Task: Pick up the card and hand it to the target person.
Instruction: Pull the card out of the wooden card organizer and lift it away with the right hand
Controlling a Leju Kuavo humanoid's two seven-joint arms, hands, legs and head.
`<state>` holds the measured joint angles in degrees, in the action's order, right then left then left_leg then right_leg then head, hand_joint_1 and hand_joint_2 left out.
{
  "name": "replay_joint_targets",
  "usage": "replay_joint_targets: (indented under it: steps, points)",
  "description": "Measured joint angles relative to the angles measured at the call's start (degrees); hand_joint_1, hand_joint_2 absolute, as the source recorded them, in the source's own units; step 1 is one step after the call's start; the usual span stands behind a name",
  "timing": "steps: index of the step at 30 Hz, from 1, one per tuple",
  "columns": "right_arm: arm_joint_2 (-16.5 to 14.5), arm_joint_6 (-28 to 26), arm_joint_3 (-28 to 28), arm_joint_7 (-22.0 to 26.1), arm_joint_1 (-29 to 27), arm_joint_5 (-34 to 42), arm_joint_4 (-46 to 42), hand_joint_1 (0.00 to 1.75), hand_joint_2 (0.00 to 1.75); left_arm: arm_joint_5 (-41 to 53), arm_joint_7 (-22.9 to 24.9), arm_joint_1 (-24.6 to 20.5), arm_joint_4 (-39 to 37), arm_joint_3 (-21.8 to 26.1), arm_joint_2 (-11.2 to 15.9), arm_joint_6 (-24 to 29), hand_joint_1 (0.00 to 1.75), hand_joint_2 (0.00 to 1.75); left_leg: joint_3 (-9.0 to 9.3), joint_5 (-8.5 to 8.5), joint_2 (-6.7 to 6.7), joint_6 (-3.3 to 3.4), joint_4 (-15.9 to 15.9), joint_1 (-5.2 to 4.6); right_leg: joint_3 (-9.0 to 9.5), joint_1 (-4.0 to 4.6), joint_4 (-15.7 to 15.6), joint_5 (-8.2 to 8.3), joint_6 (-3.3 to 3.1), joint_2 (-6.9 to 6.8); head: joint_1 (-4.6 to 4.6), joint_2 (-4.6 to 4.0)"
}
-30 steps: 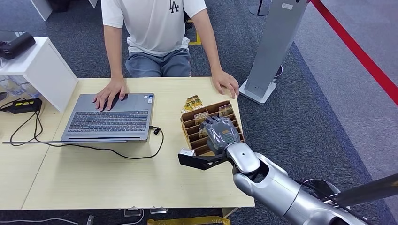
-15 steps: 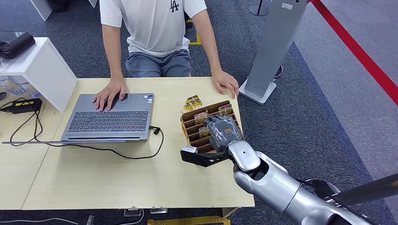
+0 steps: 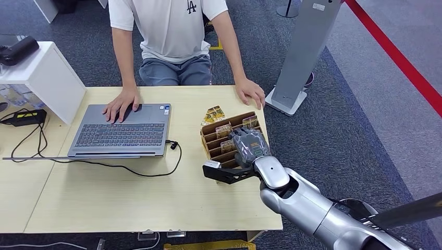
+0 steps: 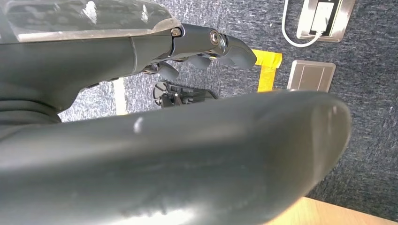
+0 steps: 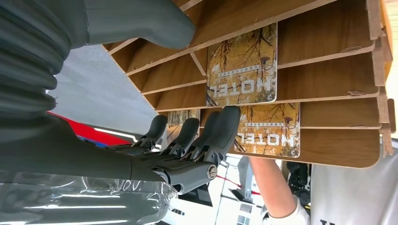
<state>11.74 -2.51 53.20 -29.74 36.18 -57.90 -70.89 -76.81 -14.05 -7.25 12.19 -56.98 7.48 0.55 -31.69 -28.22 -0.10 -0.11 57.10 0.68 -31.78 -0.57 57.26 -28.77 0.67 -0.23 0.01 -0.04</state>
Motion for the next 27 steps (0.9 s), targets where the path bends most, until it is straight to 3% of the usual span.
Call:
replay_joint_targets:
  steps: [9, 14, 16, 27]
  points:
    - [-0.75, -0.13, 0.14, 0.47, 0.78, 0.44, 1.43, 0.86, 1.75, -0.07, 0.0, 0.03, -0.01, -0.02, 0.0, 0.14, 0.0, 0.0, 0.0, 0.0, 0.0, 0.0, 0.0, 0.0, 0.0, 0.0, 0.0, 0.0, 0.0, 0.0, -0.02, 0.0]
    - [-1.11, -0.15, 0.16, 0.66, 0.92, 0.77, 2.07, 1.33, 1.75, -0.29, 0.0, 0.09, -0.01, -0.02, 0.0, 0.19, 0.0, 0.0, 0.0, 0.0, 0.0, 0.0, 0.0, 0.0, 0.0, 0.0, 0.0, 0.0, 0.0, 0.0, -0.01, 0.0]
    - [-1.25, -0.15, 0.19, 0.76, 0.94, 0.82, 2.32, 1.41, 1.75, -0.37, 0.0, 0.14, -0.01, -0.02, 0.0, 0.22, 0.0, 0.0, 0.0, 0.0, 0.0, 0.0, 0.0, 0.0, 0.0, 0.0, 0.0, 0.0, 0.0, 0.0, 0.01, 0.0]
    - [-1.63, -0.83, 0.24, 0.98, 1.22, 1.26, 3.21, 1.53, 1.75, -0.39, -0.01, 0.29, -0.01, -0.02, 0.0, 0.28, 0.0, 0.0, 0.03, 0.0, 0.0, 0.0, 0.0, 0.0, 0.01, 0.0, 0.0, 0.0, 0.0, 0.01, -0.02, 0.0]
